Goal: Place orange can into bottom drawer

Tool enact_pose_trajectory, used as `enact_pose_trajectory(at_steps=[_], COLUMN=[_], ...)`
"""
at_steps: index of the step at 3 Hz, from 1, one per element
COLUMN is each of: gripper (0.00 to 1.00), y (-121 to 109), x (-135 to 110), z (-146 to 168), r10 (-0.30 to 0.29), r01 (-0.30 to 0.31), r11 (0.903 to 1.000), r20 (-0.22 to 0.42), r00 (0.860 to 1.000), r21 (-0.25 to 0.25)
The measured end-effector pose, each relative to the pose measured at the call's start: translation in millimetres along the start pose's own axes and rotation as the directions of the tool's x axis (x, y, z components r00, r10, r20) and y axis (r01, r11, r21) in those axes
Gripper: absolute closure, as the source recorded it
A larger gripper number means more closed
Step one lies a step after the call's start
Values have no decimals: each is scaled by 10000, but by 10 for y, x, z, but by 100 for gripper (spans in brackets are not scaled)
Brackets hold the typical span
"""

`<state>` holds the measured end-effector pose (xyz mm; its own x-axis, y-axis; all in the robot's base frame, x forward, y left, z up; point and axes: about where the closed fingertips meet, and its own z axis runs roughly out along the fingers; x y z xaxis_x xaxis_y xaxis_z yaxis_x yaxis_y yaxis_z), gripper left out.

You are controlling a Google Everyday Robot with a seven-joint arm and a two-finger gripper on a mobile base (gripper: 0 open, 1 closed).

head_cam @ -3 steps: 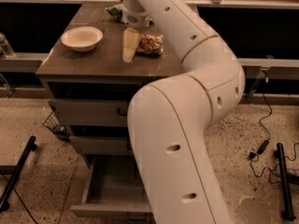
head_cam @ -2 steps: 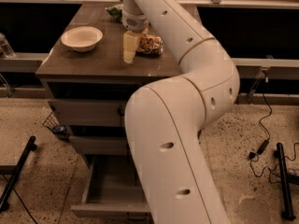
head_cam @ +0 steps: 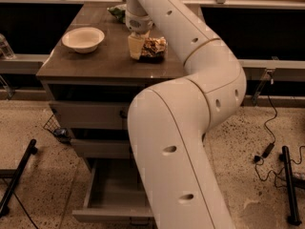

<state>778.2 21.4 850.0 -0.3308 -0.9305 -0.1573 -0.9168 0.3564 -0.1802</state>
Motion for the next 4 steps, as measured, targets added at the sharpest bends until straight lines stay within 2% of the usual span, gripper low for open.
enact_pose_trajectory(at_steps=[1,2,3,4], gripper=[93,100,100,100], y=[92,319,836,1258], x=[111,355,771,1090], z=[-352,-904,-1459,-1550], r10=[-525,-885,-1069,-747], r01=[525,882,1081,810], r11=[9986,9961,9941,9965], r20=[307,1127,1847,2194], r00=[9981,9897,9770,9728], r21=[25,72,35,-199])
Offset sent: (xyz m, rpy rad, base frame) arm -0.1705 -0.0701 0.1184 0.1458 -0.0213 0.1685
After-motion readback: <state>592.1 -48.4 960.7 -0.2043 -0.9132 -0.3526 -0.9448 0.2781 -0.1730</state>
